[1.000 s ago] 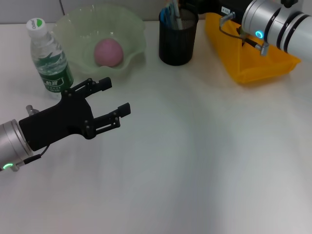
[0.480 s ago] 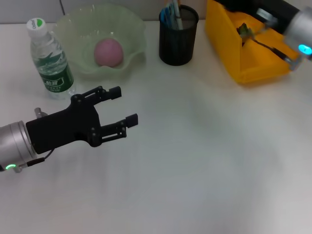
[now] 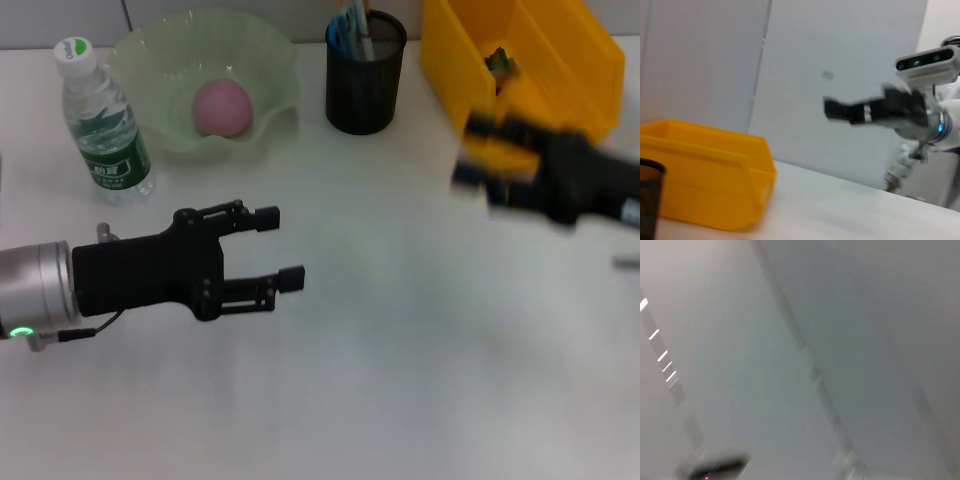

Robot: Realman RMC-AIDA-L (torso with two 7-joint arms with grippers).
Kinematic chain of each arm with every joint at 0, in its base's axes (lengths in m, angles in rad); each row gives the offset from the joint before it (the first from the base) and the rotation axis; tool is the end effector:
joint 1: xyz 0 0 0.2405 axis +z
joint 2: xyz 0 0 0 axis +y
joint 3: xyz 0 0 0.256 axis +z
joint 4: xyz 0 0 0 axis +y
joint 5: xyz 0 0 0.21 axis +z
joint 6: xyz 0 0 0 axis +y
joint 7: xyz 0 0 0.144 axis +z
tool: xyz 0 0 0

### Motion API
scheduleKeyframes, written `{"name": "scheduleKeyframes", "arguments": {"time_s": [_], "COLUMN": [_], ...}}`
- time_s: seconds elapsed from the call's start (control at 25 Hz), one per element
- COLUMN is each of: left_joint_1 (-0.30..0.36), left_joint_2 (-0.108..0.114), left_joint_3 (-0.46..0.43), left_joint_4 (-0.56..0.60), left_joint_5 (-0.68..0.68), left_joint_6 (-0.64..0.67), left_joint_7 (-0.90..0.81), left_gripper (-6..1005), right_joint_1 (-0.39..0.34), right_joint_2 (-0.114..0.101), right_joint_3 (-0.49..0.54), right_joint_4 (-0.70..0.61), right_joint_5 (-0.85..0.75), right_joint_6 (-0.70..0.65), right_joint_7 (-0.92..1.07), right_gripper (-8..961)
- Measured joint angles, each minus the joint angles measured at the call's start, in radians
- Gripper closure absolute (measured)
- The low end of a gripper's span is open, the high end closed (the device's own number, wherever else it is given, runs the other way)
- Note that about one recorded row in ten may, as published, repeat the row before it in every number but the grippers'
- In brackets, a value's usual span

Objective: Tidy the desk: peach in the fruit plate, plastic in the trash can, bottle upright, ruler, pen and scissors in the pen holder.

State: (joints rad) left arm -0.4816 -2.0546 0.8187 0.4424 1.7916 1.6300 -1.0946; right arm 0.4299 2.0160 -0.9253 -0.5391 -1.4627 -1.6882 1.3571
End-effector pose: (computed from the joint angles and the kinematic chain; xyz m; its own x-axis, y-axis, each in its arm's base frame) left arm -0.2644 0.2939 -0.0253 0.7551 0.2237 0.6162 0.3452 -0.9348 -0.0836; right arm 0.2484 0.3068 0.0208 0.5535 -0.2957 -0.7786 -0.4709 -0.8822 0.0004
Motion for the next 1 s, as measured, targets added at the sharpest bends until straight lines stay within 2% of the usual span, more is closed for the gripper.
{"name": "scheduleKeyframes", "arguments": {"time_s": [0.04, 0.08, 0.24, 0.52, 1.0], "left_joint_1": [-0.001, -0.002, -0.003, -0.009, 0.004], "left_joint_2": [0.006, 0.012, 0.029, 0.028, 0.029], "left_joint_3": [0.018, 0.03, 0.04, 0.037, 0.041], "left_joint_4": [0.008, 0.012, 0.016, 0.02, 0.021], "left_joint_5": [0.0, 0.0, 0.017, 0.103, 0.112], "left_joint_6": [0.013, 0.024, 0.066, 0.062, 0.06], "left_joint_7": [-0.017, -0.031, -0.045, -0.047, -0.046], "left_gripper": [192, 192, 193, 193, 192], "right_joint_1": [-0.002, -0.002, -0.005, 0.005, 0.019], "right_joint_2": [-0.012, -0.012, -0.016, -0.009, -0.004], "right_joint_3": [0.001, 0.001, 0.016, 0.009, 0.005], "right_joint_4": [0.004, 0.004, 0.01, 0.058, 0.064], "right_joint_5": [-0.098, -0.098, -0.271, -0.326, -0.353], "right_joint_6": [-0.046, -0.046, -0.049, -0.004, 0.015], "right_joint_7": [-0.008, -0.008, -0.063, -0.169, -0.178], "right_gripper": [126, 127, 128, 129, 129]}}
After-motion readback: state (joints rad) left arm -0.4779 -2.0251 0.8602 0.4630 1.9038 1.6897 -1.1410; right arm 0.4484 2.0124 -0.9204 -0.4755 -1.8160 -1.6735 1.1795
